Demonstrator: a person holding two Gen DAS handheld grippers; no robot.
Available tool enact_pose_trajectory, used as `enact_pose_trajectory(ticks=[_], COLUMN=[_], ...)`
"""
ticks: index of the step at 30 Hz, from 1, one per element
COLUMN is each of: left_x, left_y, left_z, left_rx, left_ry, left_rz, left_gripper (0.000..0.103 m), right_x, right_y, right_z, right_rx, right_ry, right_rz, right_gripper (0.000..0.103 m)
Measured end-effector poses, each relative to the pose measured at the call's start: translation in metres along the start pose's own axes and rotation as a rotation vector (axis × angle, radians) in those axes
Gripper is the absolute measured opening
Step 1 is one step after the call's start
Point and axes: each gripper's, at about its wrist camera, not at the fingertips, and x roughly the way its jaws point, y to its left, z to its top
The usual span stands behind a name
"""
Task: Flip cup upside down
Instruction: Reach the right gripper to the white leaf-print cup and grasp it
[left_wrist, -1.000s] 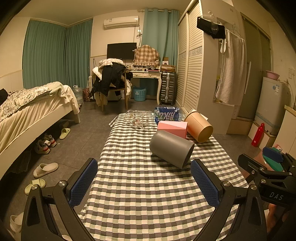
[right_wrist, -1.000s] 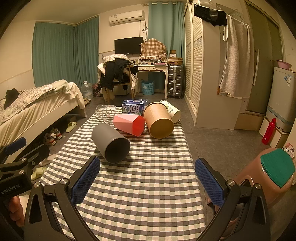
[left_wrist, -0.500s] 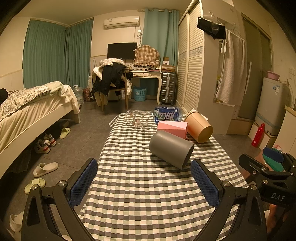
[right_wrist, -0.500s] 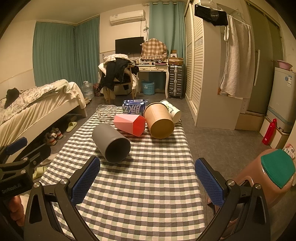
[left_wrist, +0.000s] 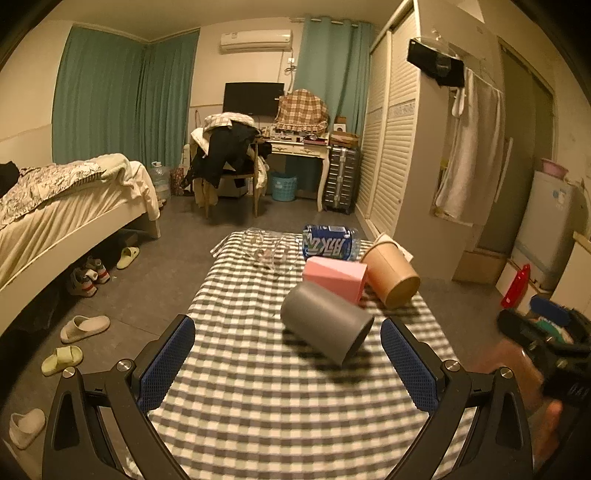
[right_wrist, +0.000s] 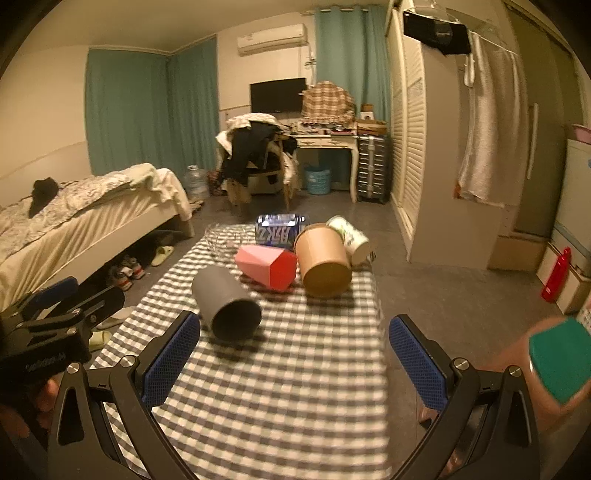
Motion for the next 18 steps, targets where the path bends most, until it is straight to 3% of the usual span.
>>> enact_pose_trajectory(ticks=[5, 10, 18], left_x=[0.028, 0.062, 0.122], left_y=[-0.014, -0.022, -0.018], left_z=[0.023, 0.041, 0.053], left_rx=[-0.017, -0.028, -0.01], left_ry=[0.011, 0.022, 0.071], left_rz=[0.047, 0.091, 0.163], left_gripper=[0.103, 0.103, 0.103], right_x=[0.025, 0.079, 0.187], right_y=[-0.054, -0.102, -0.129], right_z=[0.034, 0.063, 0.079], right_rx=[-0.053, -0.109, -0.139], right_ry=[0.016, 0.067, 0.166], right_rz=[-0.04, -0.059, 0.099], right_gripper=[0.103, 0.103, 0.098])
